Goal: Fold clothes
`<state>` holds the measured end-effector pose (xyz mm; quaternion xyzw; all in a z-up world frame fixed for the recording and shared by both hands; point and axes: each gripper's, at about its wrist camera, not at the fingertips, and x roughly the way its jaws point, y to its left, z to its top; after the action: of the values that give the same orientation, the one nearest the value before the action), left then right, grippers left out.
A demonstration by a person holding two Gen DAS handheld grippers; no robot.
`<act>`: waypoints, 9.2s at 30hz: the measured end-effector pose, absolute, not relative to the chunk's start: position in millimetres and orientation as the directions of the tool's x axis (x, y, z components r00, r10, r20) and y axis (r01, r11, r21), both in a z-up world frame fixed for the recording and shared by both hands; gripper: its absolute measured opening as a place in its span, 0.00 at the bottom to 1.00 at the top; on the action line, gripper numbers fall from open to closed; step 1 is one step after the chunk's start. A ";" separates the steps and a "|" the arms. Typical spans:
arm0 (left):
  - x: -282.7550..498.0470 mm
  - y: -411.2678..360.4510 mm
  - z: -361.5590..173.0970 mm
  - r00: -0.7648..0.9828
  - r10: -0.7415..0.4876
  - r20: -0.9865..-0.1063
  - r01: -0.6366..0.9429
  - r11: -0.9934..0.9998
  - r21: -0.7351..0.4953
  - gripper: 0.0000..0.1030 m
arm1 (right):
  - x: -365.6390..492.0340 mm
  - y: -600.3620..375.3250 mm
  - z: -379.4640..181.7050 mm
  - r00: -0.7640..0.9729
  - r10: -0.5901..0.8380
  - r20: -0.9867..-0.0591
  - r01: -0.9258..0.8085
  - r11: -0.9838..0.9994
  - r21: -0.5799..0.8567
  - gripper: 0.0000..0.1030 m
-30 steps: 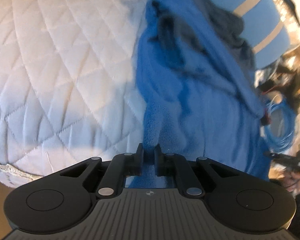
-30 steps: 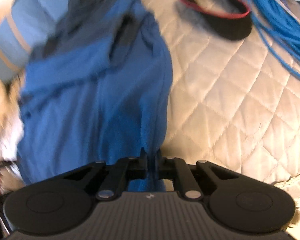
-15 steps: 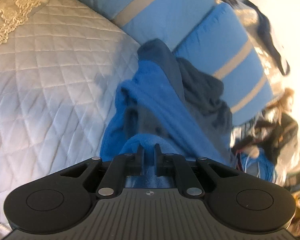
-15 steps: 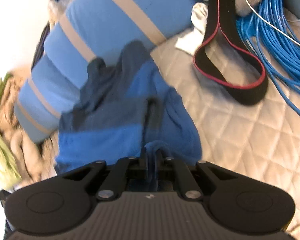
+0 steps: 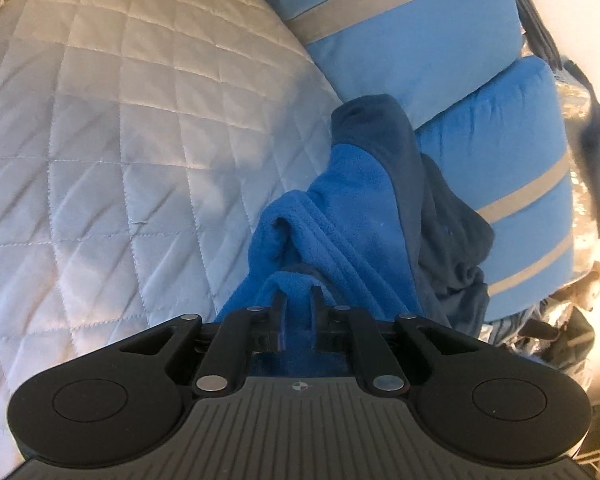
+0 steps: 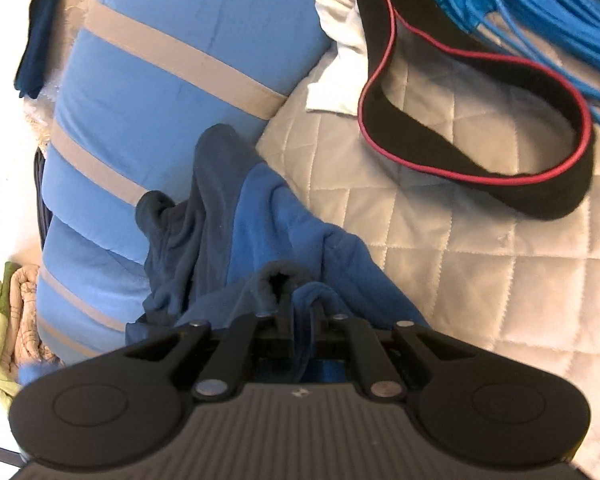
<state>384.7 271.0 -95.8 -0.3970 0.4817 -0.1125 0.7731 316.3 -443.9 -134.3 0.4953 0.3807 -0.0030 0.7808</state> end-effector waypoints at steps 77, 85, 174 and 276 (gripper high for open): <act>206.7 251.6 -59.8 0.566 -0.399 -0.722 -0.369 0.660 -0.654 0.06 | 177.4 -416.8 -106.2 0.723 0.211 -0.658 0.497 0.502 0.708 0.12; 180.0 252.9 -57.6 0.518 -0.391 -0.761 -0.364 0.704 -0.609 0.09 | 133.1 -403.1 -84.2 0.669 0.212 -0.713 0.492 0.593 0.637 0.13; 282.7 207.3 -35.3 0.701 -0.496 -0.512 0.415 0.868 -0.274 0.55 | 277.6 -69.8 -58.8 0.739 0.498 -0.453 -0.471 0.863 0.180 0.71; 310.6 205.3 -36.5 0.760 -0.221 -0.611 0.075 0.964 -0.255 0.16 | 177.8 -255.7 -97.9 0.898 0.077 -0.434 -0.217 0.934 -0.284 0.52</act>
<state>310.6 205.3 -36.5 -0.1079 0.3373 -0.0794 0.9318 177.8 -255.7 -97.9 -0.1651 0.2129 0.0765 0.9600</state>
